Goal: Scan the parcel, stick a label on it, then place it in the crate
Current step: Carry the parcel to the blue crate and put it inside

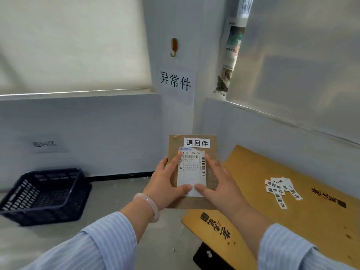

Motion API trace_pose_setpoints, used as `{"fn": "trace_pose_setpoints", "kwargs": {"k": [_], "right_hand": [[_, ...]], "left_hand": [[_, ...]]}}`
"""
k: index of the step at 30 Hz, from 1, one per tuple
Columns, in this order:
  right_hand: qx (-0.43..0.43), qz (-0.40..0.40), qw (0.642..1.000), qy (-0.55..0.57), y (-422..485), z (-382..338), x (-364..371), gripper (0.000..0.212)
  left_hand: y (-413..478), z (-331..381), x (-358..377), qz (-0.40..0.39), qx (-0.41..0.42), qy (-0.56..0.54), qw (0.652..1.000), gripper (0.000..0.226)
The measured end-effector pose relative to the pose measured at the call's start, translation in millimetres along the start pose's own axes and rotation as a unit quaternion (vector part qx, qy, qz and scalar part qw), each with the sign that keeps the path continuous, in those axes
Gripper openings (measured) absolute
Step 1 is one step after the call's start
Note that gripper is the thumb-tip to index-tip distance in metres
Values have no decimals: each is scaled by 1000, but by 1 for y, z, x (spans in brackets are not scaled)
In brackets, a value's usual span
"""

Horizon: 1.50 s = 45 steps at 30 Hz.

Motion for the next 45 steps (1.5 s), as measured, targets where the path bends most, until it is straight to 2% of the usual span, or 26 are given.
{"fn": "trace_pose_setpoints", "kwargs": {"k": [5, 14, 20, 30, 35, 40, 45], "right_hand": [[-47, -50, 998, 1, 5, -82, 94, 89], [-116, -124, 984, 52, -19, -249, 330, 89], [-128, -190, 973, 36, -17, -317, 441, 90], [-122, -269, 955, 26, 63, -369, 596, 91], [-108, -330, 938, 19, 117, -401, 669, 97], [-114, -339, 934, -2, 167, -430, 728, 98], [-69, -342, 936, -40, 204, -431, 797, 97]], "left_hand": [[-56, -64, -94, 58, -34, -9, 998, 99], [-183, -218, -304, 129, -99, 41, 986, 97], [-237, -296, -385, 186, -137, 26, 973, 96], [-223, -432, -475, 210, -207, 31, 955, 97], [-197, -503, -531, 189, -254, 32, 948, 98], [-169, -569, -574, 184, -259, 23, 948, 99], [-149, -654, -599, 154, -271, -17, 950, 99]]}}
Point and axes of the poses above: each hand's wrist, its own y-axis towards the middle knuckle, its own x-axis out of the palm, z = x × y, the point moved 7 cm from there along y, towards the middle knuckle, and after that the axes turned 7 degrees about x, right-handed, at the moved point
